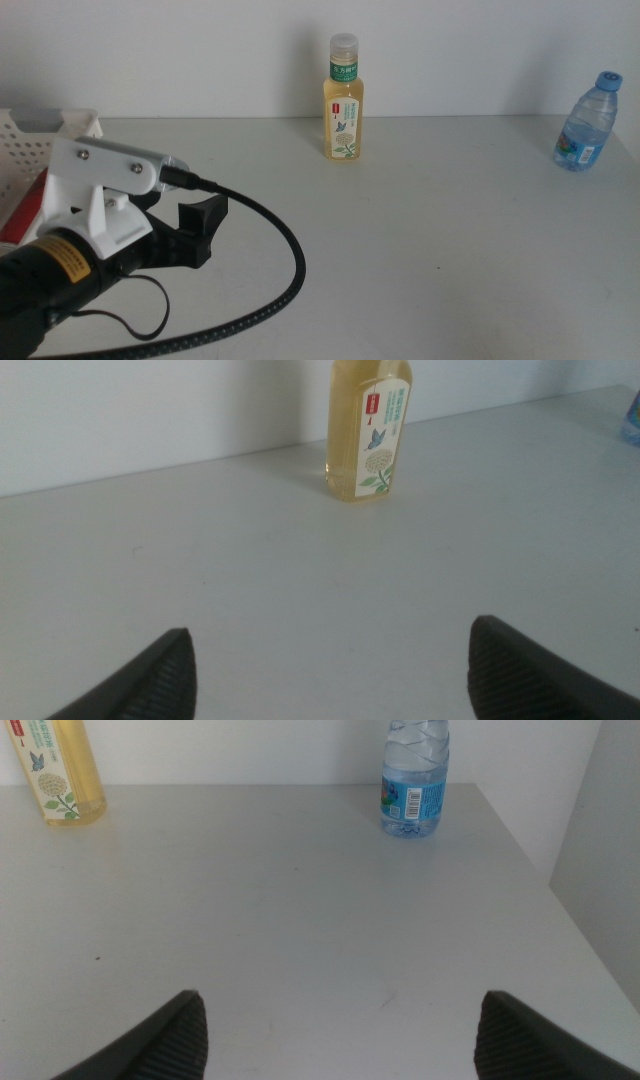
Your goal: Use arms to grab the bottles and put them into the dustbin to the left of the table.
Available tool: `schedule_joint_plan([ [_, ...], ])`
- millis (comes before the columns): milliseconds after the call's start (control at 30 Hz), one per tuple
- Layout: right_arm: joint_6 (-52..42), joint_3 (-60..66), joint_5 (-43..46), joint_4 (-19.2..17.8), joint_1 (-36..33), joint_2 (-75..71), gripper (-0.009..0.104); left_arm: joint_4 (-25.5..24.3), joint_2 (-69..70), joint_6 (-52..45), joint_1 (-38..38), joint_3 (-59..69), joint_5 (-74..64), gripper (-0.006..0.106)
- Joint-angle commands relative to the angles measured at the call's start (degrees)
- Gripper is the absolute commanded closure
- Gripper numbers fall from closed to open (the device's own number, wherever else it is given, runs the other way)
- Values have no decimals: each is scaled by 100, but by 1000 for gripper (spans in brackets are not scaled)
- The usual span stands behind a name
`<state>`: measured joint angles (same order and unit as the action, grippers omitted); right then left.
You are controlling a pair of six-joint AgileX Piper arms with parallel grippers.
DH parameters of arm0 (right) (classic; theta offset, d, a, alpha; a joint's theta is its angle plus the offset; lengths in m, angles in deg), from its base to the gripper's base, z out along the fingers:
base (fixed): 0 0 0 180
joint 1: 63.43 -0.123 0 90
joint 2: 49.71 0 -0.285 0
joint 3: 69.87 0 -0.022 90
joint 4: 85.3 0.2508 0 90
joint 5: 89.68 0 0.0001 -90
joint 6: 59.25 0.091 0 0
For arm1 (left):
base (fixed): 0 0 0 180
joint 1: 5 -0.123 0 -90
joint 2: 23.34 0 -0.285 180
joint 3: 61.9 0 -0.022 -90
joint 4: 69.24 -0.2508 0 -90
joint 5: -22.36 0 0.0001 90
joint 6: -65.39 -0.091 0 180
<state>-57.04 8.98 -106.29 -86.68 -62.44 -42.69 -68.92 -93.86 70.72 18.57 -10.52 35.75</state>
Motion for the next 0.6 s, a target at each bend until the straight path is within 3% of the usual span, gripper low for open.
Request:
schedule_joint_plan([
  [0,-53,-57,415,-65,50,-125,20,92,82,86,38,120,880,8],
  [200,-53,-57,415,-65,50,-125,20,29,-113,67,38,323,1566,8],
  [400,-53,-57,415,-65,50,-125,20,-282,-1203,166,63,62,2578,8],
  [567,-53,-57,415,-65,50,-125,20,122,-2267,207,372,-675,2984,8],
])
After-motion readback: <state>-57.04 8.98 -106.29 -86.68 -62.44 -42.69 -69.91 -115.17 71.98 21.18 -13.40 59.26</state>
